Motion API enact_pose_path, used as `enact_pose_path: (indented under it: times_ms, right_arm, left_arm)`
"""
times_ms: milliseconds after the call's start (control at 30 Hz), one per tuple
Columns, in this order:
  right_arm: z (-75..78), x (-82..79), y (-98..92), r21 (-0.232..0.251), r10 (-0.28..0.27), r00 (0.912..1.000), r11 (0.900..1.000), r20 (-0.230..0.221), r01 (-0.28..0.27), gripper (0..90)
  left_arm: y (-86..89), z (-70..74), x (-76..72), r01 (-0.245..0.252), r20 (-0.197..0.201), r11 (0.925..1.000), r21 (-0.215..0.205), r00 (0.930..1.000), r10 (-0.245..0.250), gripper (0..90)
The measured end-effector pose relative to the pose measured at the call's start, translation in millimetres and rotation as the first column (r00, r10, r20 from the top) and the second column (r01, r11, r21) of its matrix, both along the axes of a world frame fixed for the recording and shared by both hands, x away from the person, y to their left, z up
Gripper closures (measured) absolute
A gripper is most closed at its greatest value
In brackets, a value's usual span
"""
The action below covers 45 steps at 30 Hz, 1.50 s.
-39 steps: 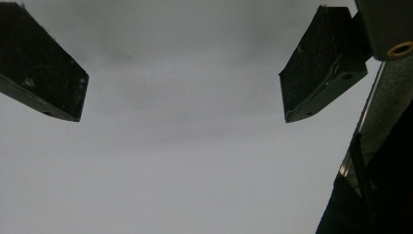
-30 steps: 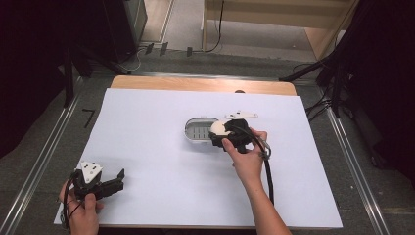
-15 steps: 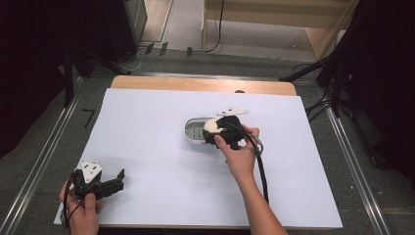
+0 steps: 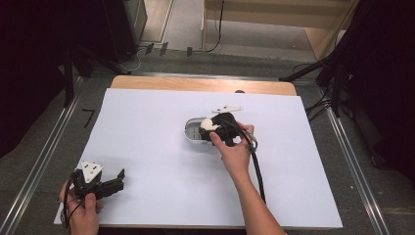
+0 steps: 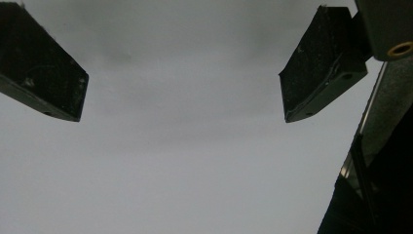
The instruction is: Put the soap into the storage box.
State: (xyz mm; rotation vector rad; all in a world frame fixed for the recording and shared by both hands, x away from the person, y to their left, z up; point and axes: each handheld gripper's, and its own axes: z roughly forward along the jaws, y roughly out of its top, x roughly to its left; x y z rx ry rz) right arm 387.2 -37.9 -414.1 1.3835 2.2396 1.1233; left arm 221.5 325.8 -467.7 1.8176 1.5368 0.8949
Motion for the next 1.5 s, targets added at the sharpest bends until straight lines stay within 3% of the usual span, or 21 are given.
enact_pose_path:
  times_ms: [600,1333,1500]
  right_arm:
    - [-6.1,13.0,16.6,-0.017,-0.017,0.9996,1.000,-0.024,0.017,25.0]
    - [-14.2,15.7,19.1,-0.011,-0.067,0.9952,0.998,-0.071,0.067,24.8]
    - [-10.8,14.9,17.0,0.022,-0.076,0.9951,0.997,-0.064,0.077,25.0]
  left_arm:
    - [-0.1,-0.1,0.1,0.001,-0.001,1.0000,0.000,1.0000,-0.001,4.4]
    - [-0.3,-0.1,0.2,0.001,-0.001,1.0000,0.001,1.0000,-0.001,4.4]
    - [-0.5,-0.1,0.2,0.000,-0.002,1.0000,0.003,1.0000,0.000,4.4]
